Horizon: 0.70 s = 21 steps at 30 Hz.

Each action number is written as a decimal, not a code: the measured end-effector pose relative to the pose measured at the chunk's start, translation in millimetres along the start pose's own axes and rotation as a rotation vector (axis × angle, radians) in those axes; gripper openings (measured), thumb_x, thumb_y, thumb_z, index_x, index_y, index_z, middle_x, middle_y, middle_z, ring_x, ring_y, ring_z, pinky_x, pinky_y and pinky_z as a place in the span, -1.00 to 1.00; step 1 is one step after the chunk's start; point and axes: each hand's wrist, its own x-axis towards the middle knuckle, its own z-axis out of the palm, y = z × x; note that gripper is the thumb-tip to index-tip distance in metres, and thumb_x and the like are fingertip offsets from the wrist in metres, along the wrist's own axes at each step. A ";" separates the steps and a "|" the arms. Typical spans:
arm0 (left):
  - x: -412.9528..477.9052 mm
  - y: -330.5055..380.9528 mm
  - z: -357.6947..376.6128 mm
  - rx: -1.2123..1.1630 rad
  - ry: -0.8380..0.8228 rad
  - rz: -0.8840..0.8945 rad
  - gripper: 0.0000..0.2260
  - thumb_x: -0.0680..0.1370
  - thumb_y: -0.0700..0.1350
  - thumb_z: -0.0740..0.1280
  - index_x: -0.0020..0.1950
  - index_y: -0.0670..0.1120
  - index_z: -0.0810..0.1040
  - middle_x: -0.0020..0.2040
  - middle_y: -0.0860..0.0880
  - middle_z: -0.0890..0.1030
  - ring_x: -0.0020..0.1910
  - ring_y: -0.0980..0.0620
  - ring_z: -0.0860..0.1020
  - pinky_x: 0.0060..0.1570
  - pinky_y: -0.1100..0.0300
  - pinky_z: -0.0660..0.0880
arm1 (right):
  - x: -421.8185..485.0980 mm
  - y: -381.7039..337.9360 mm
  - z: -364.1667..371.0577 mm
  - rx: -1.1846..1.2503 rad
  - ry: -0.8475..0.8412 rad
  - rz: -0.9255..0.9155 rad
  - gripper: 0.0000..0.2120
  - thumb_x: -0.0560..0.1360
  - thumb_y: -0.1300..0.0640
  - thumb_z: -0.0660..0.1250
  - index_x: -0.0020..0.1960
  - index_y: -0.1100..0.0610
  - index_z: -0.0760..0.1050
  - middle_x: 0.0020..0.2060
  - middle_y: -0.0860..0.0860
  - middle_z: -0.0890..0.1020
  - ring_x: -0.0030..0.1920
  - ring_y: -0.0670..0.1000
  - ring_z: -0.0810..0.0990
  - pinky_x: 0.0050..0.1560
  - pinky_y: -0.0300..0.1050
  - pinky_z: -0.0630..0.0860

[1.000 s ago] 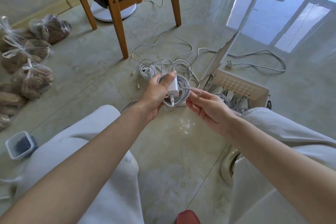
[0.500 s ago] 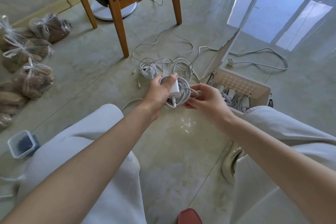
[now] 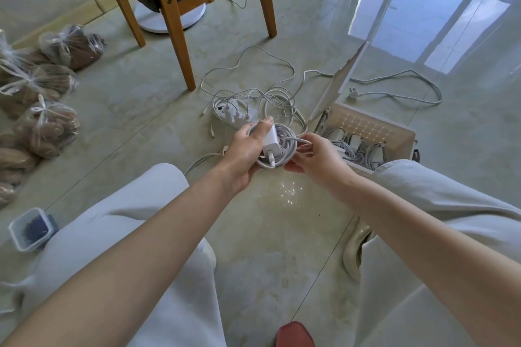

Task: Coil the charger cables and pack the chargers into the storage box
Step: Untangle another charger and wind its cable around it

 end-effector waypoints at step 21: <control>0.9 4.6 -3.1 0.068 -0.030 0.087 -0.82 0.57 -0.01 0.28 0.01 -0.11 0.45 -0.14 -0.11 0.52 -0.27 0.04 0.54 -0.32 0.21 0.53 | -2.5 -0.6 -9.5 0.449 -0.197 0.198 -0.85 0.49 0.44 0.24 -0.12 0.22 0.46 -0.24 0.06 0.52 -0.24 -0.10 0.54 -0.16 -0.39 0.54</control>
